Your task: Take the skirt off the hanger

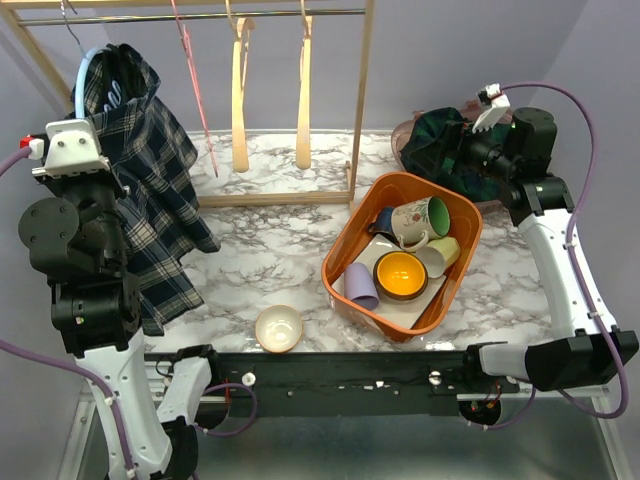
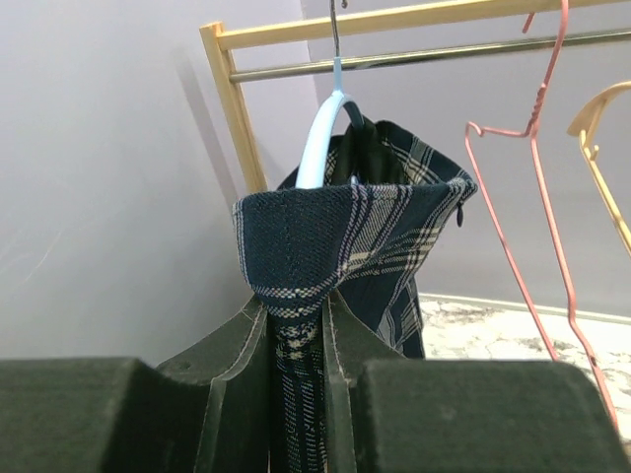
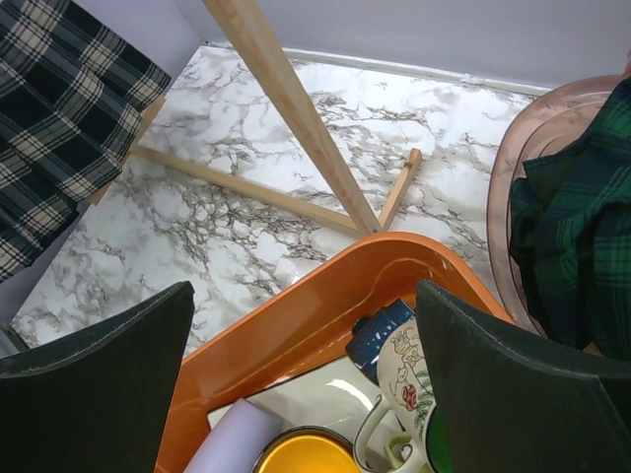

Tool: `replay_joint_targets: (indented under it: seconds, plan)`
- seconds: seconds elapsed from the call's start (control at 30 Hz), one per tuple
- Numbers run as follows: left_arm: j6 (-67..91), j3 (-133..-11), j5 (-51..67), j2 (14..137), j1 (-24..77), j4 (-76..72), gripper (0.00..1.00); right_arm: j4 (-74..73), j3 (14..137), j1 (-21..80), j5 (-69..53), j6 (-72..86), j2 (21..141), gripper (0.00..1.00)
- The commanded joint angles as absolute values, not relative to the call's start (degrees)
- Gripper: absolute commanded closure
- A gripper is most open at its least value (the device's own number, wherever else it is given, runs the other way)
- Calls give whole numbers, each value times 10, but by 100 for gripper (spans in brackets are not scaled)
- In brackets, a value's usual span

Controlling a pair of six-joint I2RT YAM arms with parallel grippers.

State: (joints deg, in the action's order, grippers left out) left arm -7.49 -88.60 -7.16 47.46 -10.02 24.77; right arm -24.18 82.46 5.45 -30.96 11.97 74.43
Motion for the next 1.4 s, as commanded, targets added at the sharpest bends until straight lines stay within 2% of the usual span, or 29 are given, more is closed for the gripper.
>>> replay_joint_targets:
  seconds: [0.0, 0.2, 0.4, 0.53, 0.77, 1.03, 1.37]
  plan:
    - [-51, -930, -100, 452, -103, 233, 100, -266, 847, 68, -331, 123, 722, 0]
    - [-22, -990, -115, 437, -101, 311, 100, -265, 853, 82, -377, 137, 704, 1]
    - [-9, -1073, -97, 423, -101, 376, 100, -222, 838, 88, -484, 160, 665, 1]
    - [20, -1121, -48, 416, -101, 401, 100, -195, 836, 96, -540, 172, 640, 2]
    - [47, -1187, 30, 403, -98, 417, 100, -171, 825, 97, -568, 179, 600, 2]
    - [107, -1236, 169, 394, -49, 415, 100, -128, 827, 98, -591, 171, 570, 2]
    - [153, -1301, 213, 382, 28, 426, 100, -98, 872, 98, -641, 155, 575, 3]
